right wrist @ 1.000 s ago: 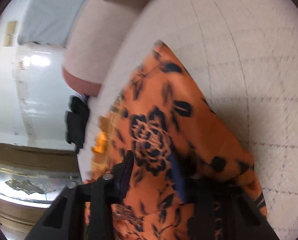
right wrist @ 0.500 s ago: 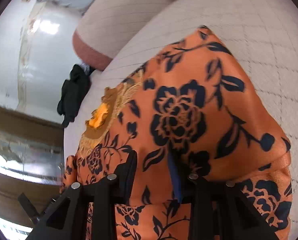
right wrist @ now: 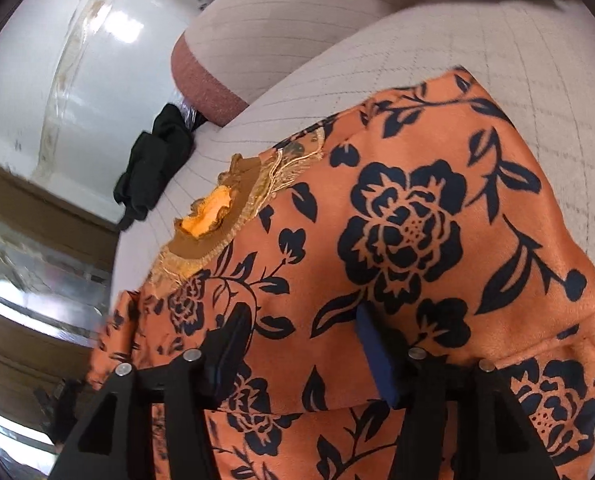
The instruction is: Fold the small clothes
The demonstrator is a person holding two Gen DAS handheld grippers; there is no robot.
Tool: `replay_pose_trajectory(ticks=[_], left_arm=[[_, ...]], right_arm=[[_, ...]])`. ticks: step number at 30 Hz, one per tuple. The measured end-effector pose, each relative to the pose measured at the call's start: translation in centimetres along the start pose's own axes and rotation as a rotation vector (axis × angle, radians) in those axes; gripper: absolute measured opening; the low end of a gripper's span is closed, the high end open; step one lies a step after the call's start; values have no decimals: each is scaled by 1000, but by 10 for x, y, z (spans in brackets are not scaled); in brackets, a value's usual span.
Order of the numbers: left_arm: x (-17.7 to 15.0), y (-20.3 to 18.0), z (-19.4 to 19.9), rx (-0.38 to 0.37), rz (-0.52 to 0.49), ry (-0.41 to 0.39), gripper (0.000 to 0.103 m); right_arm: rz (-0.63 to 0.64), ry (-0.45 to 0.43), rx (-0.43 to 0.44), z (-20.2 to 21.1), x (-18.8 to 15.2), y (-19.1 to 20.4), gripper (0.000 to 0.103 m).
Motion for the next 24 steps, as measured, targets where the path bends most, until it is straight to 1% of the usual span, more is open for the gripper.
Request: replay_pose_trajectory(ticks=[3, 5, 8, 10, 11, 12, 13, 14, 15, 17, 19, 20, 21, 22, 24], left_arm=[[16, 8, -7, -50, 53, -16, 86], [27, 9, -12, -42, 69, -18, 86], [39, 5, -23, -19, 41, -47, 86], [44, -1, -31, 2, -10, -49, 85], [46, -4, -34, 23, -47, -52, 79], [46, -5, -38, 42, -70, -59, 54], [47, -6, -41, 73, -99, -67, 37], [47, -9, -43, 83, -119, -60, 16], [47, -14, -44, 85, -139, -62, 11], [42, -31, -35, 88, -201, -95, 9], [33, -58, -25, 77, -290, -116, 8], [24, -79, -16, 52, -348, -124, 8], [13, -102, -8, 19, -406, -127, 8], [3, -117, -1, -8, -446, -125, 8], [-29, -160, 17, -82, -558, -115, 8]], right_arm=[[79, -37, -54, 1, -4, 11, 65], [138, -62, -90, 1, -8, 19, 66], [191, -82, -122, 1, -12, 24, 68], [184, -80, -120, 1, -10, 24, 69], [175, -77, -115, 0, -9, 23, 69], [166, -73, -107, 0, -8, 22, 69], [163, -70, -103, 0, -7, 21, 69], [160, -67, -96, 0, -6, 21, 68], [154, -64, -90, 0, -5, 20, 68], [129, -59, -76, 1, -2, 17, 63], [98, -49, -67, 2, 0, 12, 57], [80, -43, -59, 3, 2, 9, 53], [54, -36, -47, 3, 4, 4, 51], [33, -32, -40, 4, 5, 0, 50], [-18, -34, -34, 7, 10, -10, 50]])
Point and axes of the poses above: each gripper's, at about its wrist camera, not at the fingertips, and z roughly against the way its jaws point, y to its left, x to its top, the point moved 2 cm from there along -z, roughly the way its jaws point, and after that the axes turned 15 degrees about -x, right-handed, at the moved point
